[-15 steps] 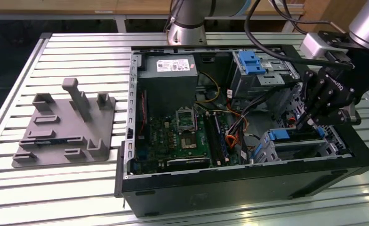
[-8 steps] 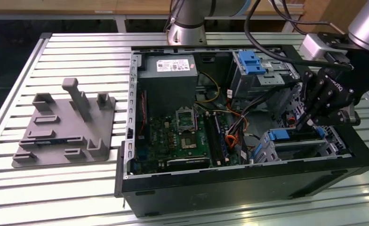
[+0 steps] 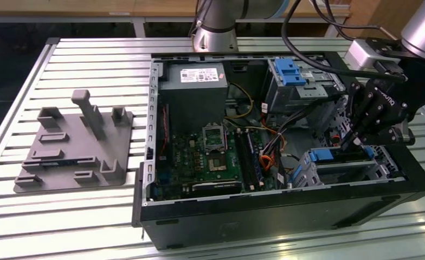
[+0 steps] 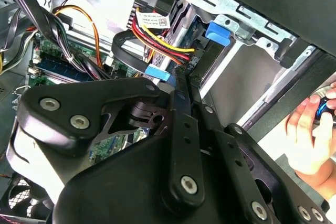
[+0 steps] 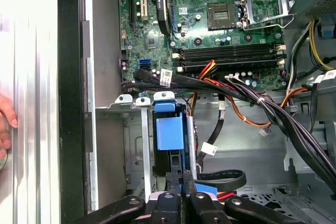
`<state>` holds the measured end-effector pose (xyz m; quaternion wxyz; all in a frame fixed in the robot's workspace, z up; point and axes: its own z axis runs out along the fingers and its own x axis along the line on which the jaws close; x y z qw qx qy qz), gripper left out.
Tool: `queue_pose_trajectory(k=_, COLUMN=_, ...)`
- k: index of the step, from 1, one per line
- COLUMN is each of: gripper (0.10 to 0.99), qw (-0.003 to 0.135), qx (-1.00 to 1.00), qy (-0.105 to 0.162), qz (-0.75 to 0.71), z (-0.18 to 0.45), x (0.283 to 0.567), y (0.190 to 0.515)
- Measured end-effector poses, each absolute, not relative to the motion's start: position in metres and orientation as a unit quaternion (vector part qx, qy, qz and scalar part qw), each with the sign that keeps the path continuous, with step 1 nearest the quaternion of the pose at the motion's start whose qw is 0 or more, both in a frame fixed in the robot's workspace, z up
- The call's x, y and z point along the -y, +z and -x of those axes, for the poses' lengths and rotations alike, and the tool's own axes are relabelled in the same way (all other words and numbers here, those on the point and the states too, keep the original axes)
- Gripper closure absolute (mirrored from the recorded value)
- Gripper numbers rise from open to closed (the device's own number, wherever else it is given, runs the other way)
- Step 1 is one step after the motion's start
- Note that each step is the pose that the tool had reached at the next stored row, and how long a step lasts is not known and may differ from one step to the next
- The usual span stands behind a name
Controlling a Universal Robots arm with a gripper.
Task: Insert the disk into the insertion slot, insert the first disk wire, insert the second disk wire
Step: 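Insert the second disk wire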
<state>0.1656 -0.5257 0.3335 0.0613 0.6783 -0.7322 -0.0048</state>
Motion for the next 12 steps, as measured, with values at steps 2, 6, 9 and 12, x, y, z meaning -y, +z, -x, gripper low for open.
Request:
queue_pose_trajectory(k=2, gripper=0.945, qw=0.061, qx=0.732, qy=-0.005, qz=-0.679, z=-0.1656, x=0.5257, y=0.3335)
queue_pose_trajectory(k=6, gripper=0.945, qw=0.061, qx=0.730, qy=-0.005, qz=-0.680, z=-0.1656, x=0.5258, y=0.3335)
queue_pose_trajectory(k=9, gripper=0.945, qw=0.061, qx=0.727, qy=-0.005, qz=-0.684, z=-0.1656, x=0.5258, y=0.3334)
queue_pose_trajectory(k=12, gripper=0.945, qw=0.062, qx=0.726, qy=-0.004, qz=-0.685, z=-0.1656, x=0.5257, y=0.3341)
